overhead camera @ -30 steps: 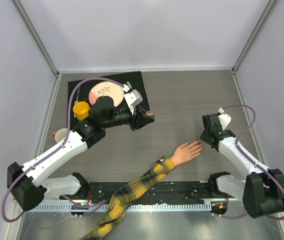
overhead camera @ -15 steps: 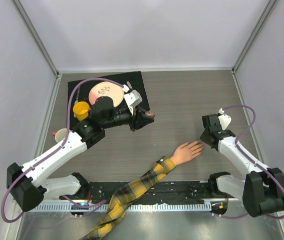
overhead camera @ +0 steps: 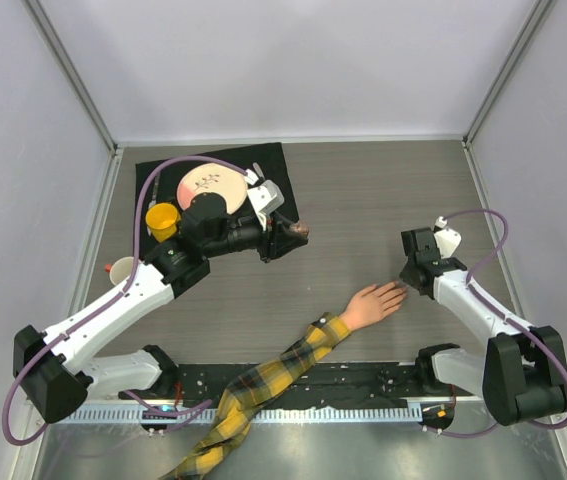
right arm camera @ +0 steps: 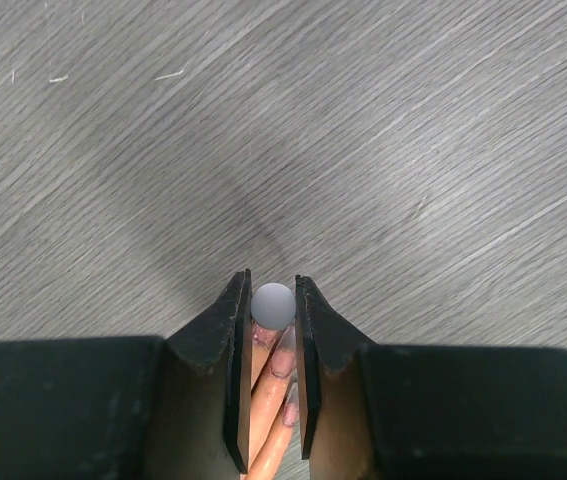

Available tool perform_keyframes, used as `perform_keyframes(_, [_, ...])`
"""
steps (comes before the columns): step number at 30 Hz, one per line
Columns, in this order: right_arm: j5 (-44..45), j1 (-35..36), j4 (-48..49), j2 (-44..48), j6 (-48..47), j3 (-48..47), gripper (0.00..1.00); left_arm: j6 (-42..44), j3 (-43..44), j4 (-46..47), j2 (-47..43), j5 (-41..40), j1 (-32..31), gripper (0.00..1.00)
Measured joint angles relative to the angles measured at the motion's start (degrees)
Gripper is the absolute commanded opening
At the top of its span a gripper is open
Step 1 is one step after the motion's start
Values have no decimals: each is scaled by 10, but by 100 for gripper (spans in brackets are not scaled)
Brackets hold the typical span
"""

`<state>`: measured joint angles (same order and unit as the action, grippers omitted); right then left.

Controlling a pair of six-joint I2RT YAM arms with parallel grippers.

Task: Paint the nails

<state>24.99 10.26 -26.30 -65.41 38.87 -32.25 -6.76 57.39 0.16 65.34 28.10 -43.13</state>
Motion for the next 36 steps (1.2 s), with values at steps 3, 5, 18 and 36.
perform_keyframes(3, [6,0,3,-3,-1,0,1,0,0,0,0,0,0,0])
perform_keyframes(5, [8,0,5,-8,-2,-1,1,0,0,0,0,0,0,0])
perform_keyframes(18, [21,0,0,-4,-18,-14,1,0,0,0,0,0,0,0])
perform_keyframes(36, [-191,2,-123,135,-133,-212,1,-1,5,-43,0,100,-27,0])
